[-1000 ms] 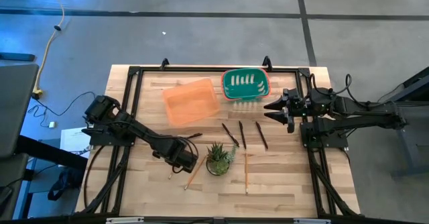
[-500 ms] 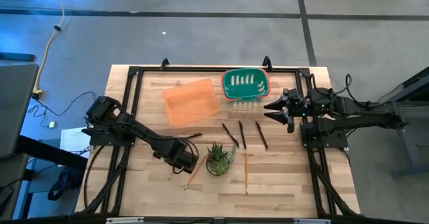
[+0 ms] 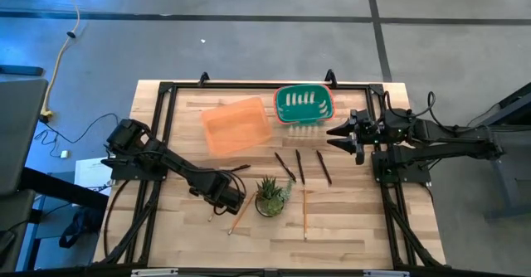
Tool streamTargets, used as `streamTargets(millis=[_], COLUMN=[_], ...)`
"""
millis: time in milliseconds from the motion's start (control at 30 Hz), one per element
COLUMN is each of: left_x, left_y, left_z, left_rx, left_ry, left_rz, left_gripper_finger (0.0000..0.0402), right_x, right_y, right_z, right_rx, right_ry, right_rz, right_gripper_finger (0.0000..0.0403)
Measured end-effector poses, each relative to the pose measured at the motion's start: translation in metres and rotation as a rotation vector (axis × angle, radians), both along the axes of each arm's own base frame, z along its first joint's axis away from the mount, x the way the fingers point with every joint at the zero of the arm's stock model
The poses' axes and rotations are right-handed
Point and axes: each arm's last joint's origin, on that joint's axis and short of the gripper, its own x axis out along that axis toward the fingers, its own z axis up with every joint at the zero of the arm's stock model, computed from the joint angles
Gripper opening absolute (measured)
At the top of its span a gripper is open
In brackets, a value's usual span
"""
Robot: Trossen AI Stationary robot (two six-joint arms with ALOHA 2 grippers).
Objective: Sort pens & pencils
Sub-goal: Put the orange pencil into the orange bin
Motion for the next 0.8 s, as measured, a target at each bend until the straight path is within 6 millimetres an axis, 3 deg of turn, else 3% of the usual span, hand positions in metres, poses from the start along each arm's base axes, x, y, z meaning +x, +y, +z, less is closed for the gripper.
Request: streamTargets(millis=[800], left_x=[0.0039], left_y=[-0.0009], left_z=[0.0087], left_rx=[0.023], left_ry=[0.007], left_rz=[-0.036], left_gripper_finger=[0.0000], right_x=[0.0000], right_y=[0.0000], right_z=[0.0000], right_rx=[-0.018], right_ry=[0.000], right_rz=[0.003], right_gripper_finger=[0.0165])
